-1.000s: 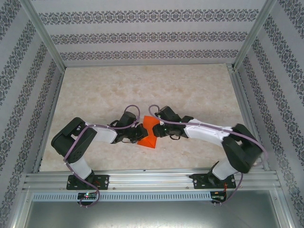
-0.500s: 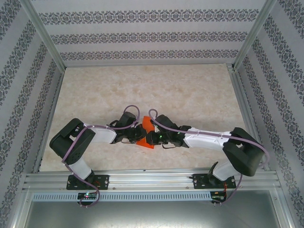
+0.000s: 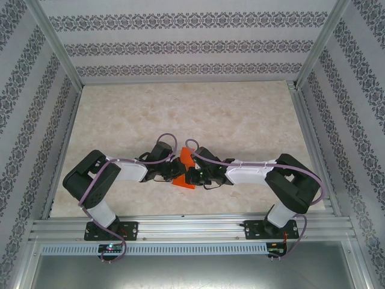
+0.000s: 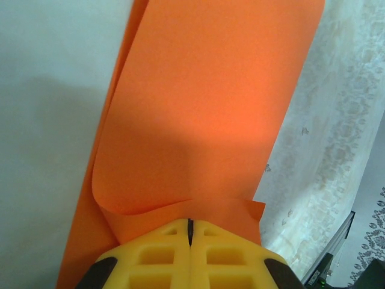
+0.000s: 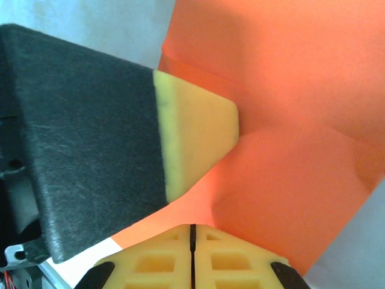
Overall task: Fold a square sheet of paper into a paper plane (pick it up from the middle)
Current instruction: Fold the triangle a second time at the center of the table.
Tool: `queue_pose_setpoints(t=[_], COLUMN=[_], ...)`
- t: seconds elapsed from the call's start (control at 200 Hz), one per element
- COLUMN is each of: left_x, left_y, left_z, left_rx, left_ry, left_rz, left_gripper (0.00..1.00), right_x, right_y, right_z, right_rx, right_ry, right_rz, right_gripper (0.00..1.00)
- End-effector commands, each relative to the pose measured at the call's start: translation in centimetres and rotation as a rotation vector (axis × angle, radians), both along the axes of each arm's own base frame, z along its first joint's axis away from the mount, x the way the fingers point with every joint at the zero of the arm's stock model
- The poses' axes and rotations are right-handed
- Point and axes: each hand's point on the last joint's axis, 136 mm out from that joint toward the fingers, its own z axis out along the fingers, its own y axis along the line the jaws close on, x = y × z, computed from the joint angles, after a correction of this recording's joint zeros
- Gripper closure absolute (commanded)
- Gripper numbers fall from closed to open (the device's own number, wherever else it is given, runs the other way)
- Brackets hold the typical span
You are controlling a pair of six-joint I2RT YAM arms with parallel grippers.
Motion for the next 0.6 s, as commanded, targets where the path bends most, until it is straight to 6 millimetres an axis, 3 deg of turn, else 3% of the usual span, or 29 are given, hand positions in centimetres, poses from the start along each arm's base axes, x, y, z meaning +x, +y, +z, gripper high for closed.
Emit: queue_pose_setpoints(t=[0.0,0.595], left_x=[-1.8,-2.0], left_y=[1.6,2.1], left_z=[-2.2,-2.8], left_rx=[0.089,0.106], left_ry=[0.069,0.079], left_rz=[-0.012,0.003], left_gripper=[1.0,1.0], right_x=[0.0,-2.1], right_y=[0.0,-1.7], right_z=[-0.4,-3.1], right_rx=[0.0,-0.043], right_ry=[0.041,0.132], right_rz=[-0.011,-0.025], right_gripper=[0.93,0.9])
